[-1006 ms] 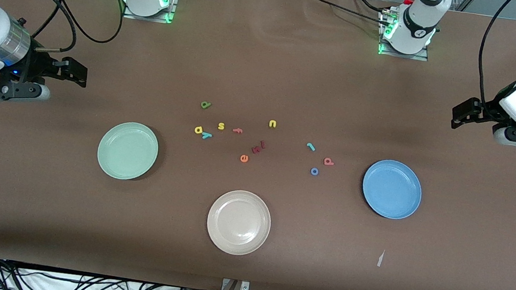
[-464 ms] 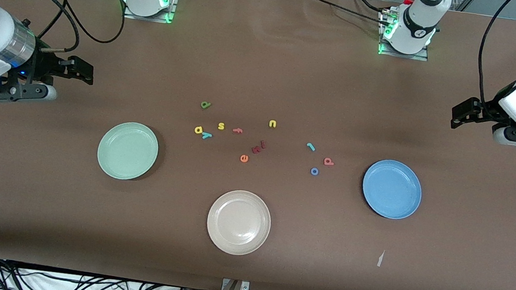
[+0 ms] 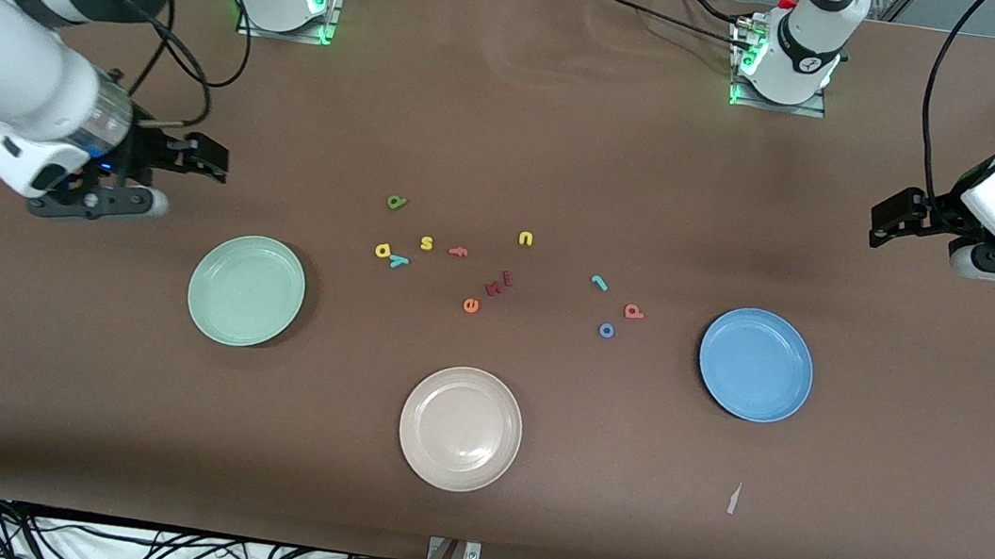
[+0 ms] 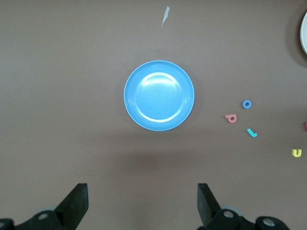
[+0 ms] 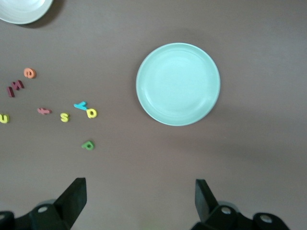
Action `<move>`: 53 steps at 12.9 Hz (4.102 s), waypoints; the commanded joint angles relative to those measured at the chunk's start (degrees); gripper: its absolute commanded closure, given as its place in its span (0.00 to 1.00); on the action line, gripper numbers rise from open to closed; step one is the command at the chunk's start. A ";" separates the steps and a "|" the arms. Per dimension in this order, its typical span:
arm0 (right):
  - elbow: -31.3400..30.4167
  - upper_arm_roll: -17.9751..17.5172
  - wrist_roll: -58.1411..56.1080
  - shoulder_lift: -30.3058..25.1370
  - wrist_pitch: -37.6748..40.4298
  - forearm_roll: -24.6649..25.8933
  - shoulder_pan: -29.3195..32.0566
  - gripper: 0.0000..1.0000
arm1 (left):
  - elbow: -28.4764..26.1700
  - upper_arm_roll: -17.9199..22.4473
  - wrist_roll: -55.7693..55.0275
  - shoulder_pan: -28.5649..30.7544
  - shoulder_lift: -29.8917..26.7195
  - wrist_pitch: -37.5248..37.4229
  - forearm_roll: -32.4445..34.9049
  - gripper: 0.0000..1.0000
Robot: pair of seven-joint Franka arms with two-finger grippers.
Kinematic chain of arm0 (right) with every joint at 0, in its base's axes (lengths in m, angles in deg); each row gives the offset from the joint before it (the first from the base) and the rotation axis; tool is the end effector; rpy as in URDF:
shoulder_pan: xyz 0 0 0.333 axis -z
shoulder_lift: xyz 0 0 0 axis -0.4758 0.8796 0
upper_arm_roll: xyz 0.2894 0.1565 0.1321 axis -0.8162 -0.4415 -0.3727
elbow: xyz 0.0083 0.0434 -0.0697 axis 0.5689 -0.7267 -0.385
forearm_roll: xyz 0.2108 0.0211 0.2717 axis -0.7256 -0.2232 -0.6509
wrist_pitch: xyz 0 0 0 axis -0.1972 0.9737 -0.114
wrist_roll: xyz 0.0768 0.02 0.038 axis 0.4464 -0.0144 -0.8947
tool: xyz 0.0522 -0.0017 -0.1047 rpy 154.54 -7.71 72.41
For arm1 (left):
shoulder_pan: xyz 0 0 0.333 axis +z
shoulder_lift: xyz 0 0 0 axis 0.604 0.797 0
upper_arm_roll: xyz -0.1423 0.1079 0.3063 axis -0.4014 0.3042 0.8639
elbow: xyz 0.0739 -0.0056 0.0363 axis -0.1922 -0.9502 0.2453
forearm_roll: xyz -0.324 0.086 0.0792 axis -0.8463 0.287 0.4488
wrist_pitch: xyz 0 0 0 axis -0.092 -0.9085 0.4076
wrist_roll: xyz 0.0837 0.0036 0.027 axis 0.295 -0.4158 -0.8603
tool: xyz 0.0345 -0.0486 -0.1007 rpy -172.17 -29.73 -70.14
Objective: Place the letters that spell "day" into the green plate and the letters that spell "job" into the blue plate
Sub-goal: 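Reach the right gripper to green b while the left gripper reaches blue o, then grasp green b with the right gripper while the left gripper grasps blue o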
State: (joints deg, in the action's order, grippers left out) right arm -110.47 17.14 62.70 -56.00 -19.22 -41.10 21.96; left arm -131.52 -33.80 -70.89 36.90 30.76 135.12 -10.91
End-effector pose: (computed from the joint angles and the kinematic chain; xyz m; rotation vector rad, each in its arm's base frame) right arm 0.5553 0.1329 0.5496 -3.0863 -0.2296 0.2133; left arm 0.5085 -0.0429 0.6097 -3.1330 0.0148 0.0661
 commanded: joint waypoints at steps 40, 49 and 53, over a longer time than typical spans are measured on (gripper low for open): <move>-41.86 -22.78 25.43 13.37 -58.94 27.04 0.30 0.00 | 4.77 -0.27 -2.10 -22.85 43.61 38.38 4.19 0.34; -45.12 -21.99 25.43 13.28 -61.78 27.22 0.39 0.07 | 3.36 -0.09 -5.71 -23.82 42.47 37.60 4.72 1.00; -45.12 -21.64 25.43 13.37 -61.87 28.35 0.39 0.28 | 4.32 0.43 -5.45 -21.46 36.41 27.59 10.85 1.00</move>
State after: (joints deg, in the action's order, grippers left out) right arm -154.57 -4.57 88.36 -42.35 -79.67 -14.34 21.62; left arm -126.33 -33.42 -75.43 13.88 72.19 167.78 -4.47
